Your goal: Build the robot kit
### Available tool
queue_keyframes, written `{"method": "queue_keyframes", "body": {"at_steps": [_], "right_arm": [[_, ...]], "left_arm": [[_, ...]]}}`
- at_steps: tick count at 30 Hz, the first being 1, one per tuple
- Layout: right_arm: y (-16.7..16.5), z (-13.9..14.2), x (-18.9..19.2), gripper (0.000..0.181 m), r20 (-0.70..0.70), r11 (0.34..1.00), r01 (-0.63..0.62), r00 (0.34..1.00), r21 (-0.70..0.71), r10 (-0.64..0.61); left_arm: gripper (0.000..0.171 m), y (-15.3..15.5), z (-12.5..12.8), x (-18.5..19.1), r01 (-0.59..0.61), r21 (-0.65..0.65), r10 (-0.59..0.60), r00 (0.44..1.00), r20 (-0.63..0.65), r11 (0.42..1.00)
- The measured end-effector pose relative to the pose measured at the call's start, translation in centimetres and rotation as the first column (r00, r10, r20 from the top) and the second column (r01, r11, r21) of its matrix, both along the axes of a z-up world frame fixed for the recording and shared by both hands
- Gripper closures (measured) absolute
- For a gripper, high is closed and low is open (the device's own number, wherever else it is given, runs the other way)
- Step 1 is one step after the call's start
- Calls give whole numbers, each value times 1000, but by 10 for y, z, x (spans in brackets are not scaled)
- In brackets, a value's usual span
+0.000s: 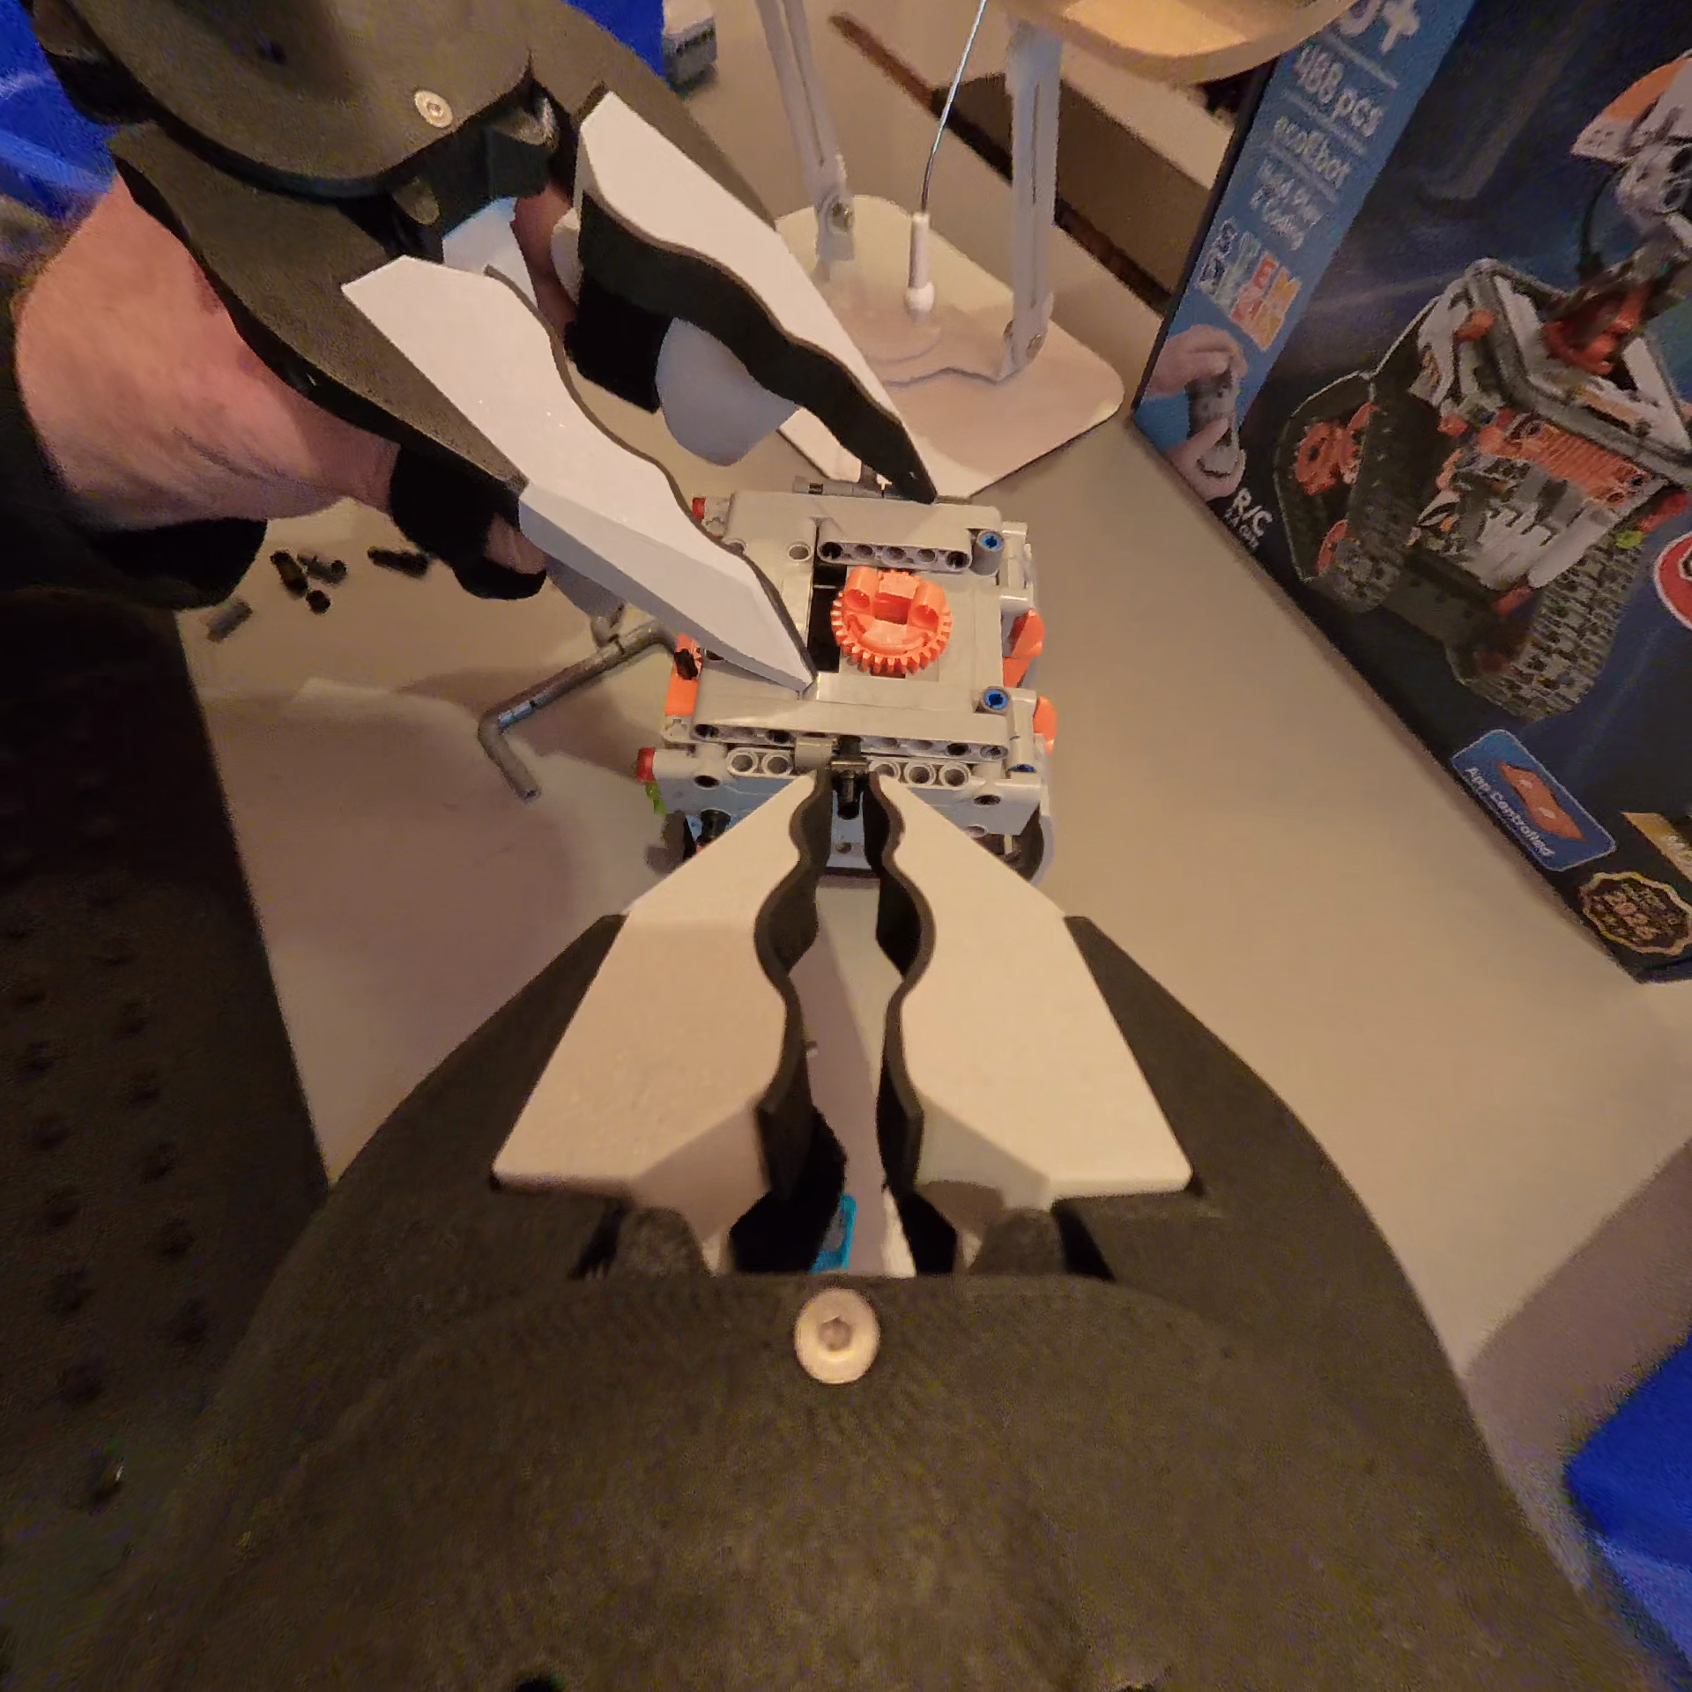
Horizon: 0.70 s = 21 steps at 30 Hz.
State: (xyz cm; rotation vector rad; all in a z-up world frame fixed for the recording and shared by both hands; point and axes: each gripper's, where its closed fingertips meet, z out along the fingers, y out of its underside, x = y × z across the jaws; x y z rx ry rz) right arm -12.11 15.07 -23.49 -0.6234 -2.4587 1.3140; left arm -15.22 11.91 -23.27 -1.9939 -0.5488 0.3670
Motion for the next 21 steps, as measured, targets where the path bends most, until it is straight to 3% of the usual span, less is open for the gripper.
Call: {"method": "queue_keyframes", "body": {"at_steps": [9,21], "right_arm": [[0,-2,0,178,-41,986,40,998,-159,-48],[-5,-4,-2,178,-39,997,-3,999,-77,0]], "left_arm": [[110,0,0,-1,-13,47,14,1000,-20,999],[108,0,0,-1,-18,75,19,1000,-15,997]]}}
